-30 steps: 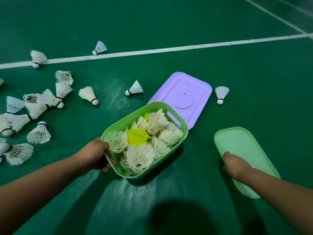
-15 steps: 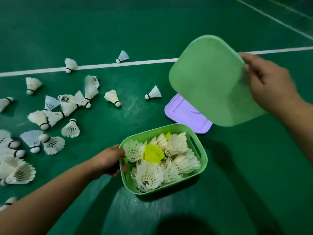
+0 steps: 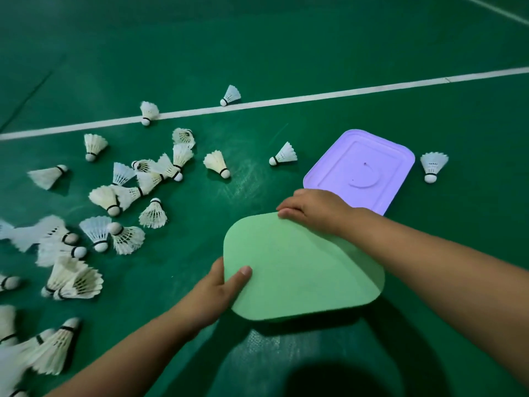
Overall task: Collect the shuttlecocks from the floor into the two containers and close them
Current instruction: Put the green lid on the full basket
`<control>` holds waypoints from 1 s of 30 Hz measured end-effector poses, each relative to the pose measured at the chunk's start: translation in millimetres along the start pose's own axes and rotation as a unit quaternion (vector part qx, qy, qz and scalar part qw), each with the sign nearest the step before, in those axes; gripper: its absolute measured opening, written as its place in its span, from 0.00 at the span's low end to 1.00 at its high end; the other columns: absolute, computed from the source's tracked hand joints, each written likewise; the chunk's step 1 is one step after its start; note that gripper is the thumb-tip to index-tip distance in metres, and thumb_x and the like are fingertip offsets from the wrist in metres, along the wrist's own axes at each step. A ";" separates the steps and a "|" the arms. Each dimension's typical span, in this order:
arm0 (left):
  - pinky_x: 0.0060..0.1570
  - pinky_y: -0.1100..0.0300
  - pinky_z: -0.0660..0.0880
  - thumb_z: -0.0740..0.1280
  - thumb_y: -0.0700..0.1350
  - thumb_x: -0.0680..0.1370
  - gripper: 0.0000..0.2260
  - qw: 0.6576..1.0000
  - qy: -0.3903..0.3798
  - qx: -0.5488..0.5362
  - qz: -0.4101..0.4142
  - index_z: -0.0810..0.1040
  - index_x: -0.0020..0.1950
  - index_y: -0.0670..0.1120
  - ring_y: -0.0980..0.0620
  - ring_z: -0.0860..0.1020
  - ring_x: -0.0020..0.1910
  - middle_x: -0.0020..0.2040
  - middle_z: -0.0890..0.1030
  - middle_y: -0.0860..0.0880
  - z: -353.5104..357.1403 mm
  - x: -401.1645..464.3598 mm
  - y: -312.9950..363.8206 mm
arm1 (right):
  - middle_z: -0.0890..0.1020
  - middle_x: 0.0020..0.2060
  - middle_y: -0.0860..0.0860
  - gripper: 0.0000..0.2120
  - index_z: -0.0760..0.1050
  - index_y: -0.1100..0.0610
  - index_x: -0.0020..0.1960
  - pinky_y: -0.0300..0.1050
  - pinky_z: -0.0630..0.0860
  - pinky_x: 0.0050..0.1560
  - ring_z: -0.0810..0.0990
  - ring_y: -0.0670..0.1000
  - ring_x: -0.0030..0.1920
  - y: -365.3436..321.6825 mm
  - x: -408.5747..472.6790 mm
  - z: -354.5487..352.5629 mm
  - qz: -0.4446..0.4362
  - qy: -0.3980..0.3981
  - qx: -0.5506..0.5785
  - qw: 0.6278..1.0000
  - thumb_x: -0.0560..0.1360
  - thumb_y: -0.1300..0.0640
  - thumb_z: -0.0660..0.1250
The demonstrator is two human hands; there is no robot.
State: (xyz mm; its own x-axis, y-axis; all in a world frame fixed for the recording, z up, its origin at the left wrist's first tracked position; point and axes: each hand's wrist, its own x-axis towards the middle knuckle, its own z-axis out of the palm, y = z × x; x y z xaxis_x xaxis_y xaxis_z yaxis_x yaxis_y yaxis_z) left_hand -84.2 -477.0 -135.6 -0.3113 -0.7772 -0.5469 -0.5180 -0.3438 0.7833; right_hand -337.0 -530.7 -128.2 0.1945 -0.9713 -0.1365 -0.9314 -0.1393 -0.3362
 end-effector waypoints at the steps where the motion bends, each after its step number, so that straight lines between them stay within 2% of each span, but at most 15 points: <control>1: 0.62 0.53 0.73 0.63 0.57 0.76 0.26 1.000 0.021 0.017 0.011 0.65 0.71 0.49 0.52 0.78 0.58 0.62 0.77 0.51 5.6 0.7 -2.3 | 0.76 0.52 0.51 0.17 0.76 0.49 0.59 0.43 0.70 0.43 0.77 0.53 0.51 0.9 1.6 4.4 -0.001 0.038 -0.019 0.999 0.78 0.42 0.58; 5: 0.53 0.63 0.70 0.63 0.50 0.78 0.24 0.996 0.065 0.020 0.054 0.62 0.72 0.47 0.53 0.76 0.56 0.59 0.74 0.52 25.0 -2.3 -2.2 | 0.77 0.34 0.54 0.22 0.78 0.59 0.39 0.43 0.69 0.38 0.76 0.57 0.31 13.0 3.1 26.6 -0.086 0.232 -0.086 0.965 0.75 0.42 0.57; 9: 0.53 0.64 0.69 0.65 0.48 0.77 0.23 0.991 0.105 0.018 0.083 0.64 0.71 0.47 0.53 0.76 0.56 0.59 0.75 0.53 35.3 0.0 -9.2 | 0.73 0.29 0.55 0.22 0.75 0.61 0.34 0.39 0.62 0.33 0.72 0.56 0.28 18.6 12.6 20.2 -0.078 0.275 -0.054 0.957 0.74 0.44 0.59; 11: 0.55 0.62 0.70 0.67 0.47 0.76 0.23 0.988 0.124 0.019 0.094 0.66 0.69 0.46 0.52 0.76 0.57 0.59 0.76 0.52 38.2 3.5 -12.3 | 0.73 0.28 0.55 0.20 0.74 0.61 0.32 0.38 0.60 0.32 0.72 0.56 0.28 18.3 16.1 27.0 -0.078 0.276 -0.076 0.955 0.74 0.46 0.60; 14: 0.54 0.63 0.71 0.69 0.45 0.75 0.21 0.985 0.141 0.008 0.099 0.68 0.67 0.49 0.54 0.76 0.55 0.55 0.77 0.57 39.4 6.7 -13.1 | 0.72 0.27 0.56 0.20 0.72 0.61 0.30 0.39 0.61 0.30 0.72 0.56 0.27 20.3 17.8 35.1 -0.066 0.277 -0.067 0.956 0.76 0.49 0.58; 15: 0.54 0.63 0.72 0.70 0.47 0.74 0.22 0.985 0.139 0.003 0.099 0.68 0.67 0.50 0.55 0.77 0.55 0.55 0.77 0.58 38.3 8.4 -15.1 | 0.72 0.28 0.55 0.20 0.73 0.61 0.31 0.41 0.63 0.31 0.72 0.57 0.28 19.9 18.4 34.1 -0.059 0.281 -0.062 0.956 0.76 0.50 0.58; 17: 0.56 0.59 0.74 0.71 0.53 0.71 0.27 0.988 0.124 -0.005 0.088 0.68 0.68 0.51 0.55 0.78 0.56 0.57 0.78 0.58 35.0 9.4 -18.1 | 0.76 0.34 0.54 0.18 0.75 0.59 0.36 0.46 0.67 0.40 0.76 0.57 0.34 16.5 10.5 30.6 -0.008 0.289 -0.070 0.955 0.76 0.49 0.56; 19: 0.56 0.57 0.76 0.73 0.51 0.70 0.28 0.993 0.083 -0.066 0.058 0.69 0.67 0.50 0.54 0.80 0.56 0.58 0.80 0.55 30.8 11.3 -19.4 | 0.78 0.50 0.54 0.19 0.76 0.56 0.52 0.53 0.66 0.55 0.77 0.58 0.49 14.3 -15.4 31.5 0.122 0.239 -0.077 0.960 0.77 0.46 0.52; 21: 0.49 0.59 0.79 0.77 0.46 0.67 0.28 0.978 0.017 -0.206 0.012 0.72 0.64 0.49 0.51 0.83 0.51 0.55 0.84 0.49 26.6 12.8 -19.4 | 0.71 0.62 0.55 0.22 0.64 0.49 0.70 0.56 0.67 0.60 0.73 0.59 0.59 22.7 -56.1 37.4 0.250 0.123 -0.055 0.959 0.79 0.42 0.48; 22: 0.44 0.58 0.81 0.78 0.45 0.64 0.29 0.961 0.000 -0.277 -0.013 0.72 0.63 0.50 0.51 0.84 0.48 0.52 0.85 0.49 27.1 14.7 -19.5 | 0.71 0.63 0.56 0.24 0.58 0.48 0.72 0.56 0.69 0.59 0.73 0.60 0.60 28.8 -74.2 39.3 0.294 0.081 0.018 0.952 0.79 0.41 0.47; 24: 0.38 0.55 0.81 0.75 0.40 0.62 0.26 0.938 0.007 -0.343 -0.046 0.73 0.58 0.51 0.50 0.85 0.40 0.44 0.87 0.50 27.2 19.0 -20.4 | 0.76 0.59 0.59 0.22 0.63 0.52 0.68 0.53 0.72 0.57 0.75 0.62 0.58 35.9 -87.4 40.6 0.337 0.081 0.182 0.920 0.80 0.42 0.47; 26: 0.40 0.54 0.80 0.74 0.36 0.61 0.23 0.936 0.041 -0.342 -0.068 0.74 0.53 0.49 0.49 0.85 0.35 0.39 0.87 0.50 31.1 21.0 -16.0 | 0.79 0.55 0.60 0.20 0.69 0.56 0.59 0.49 0.71 0.53 0.76 0.61 0.56 41.5 -82.3 41.6 0.343 0.105 0.216 0.908 0.80 0.43 0.48; 27: 0.42 0.53 0.79 0.73 0.36 0.62 0.20 0.943 0.060 -0.318 -0.075 0.74 0.51 0.48 0.47 0.84 0.35 0.38 0.86 0.49 31.8 21.1 -11.9 | 0.79 0.55 0.59 0.20 0.70 0.57 0.58 0.48 0.71 0.53 0.76 0.61 0.56 40.4 -79.9 41.0 0.345 0.102 0.232 0.904 0.80 0.43 0.48; 30: 0.42 0.54 0.72 0.68 0.40 0.73 0.06 0.967 0.139 -0.203 -0.068 0.74 0.48 0.43 0.45 0.78 0.41 0.49 0.82 0.40 25.9 28.8 9.0 | 0.78 0.59 0.57 0.23 0.73 0.56 0.62 0.46 0.71 0.59 0.76 0.58 0.59 40.1 -79.8 34.4 0.363 0.070 0.302 0.879 0.80 0.42 0.50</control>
State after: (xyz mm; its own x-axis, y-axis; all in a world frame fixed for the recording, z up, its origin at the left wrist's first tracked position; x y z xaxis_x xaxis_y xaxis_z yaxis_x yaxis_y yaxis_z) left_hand -118.5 -488.8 -151.9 -0.0066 -0.8027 -0.5964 -0.1660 -0.5872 0.7922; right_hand -379.3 -452.1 -162.8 -0.4616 -0.7826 -0.4176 -0.4530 0.6127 -0.6475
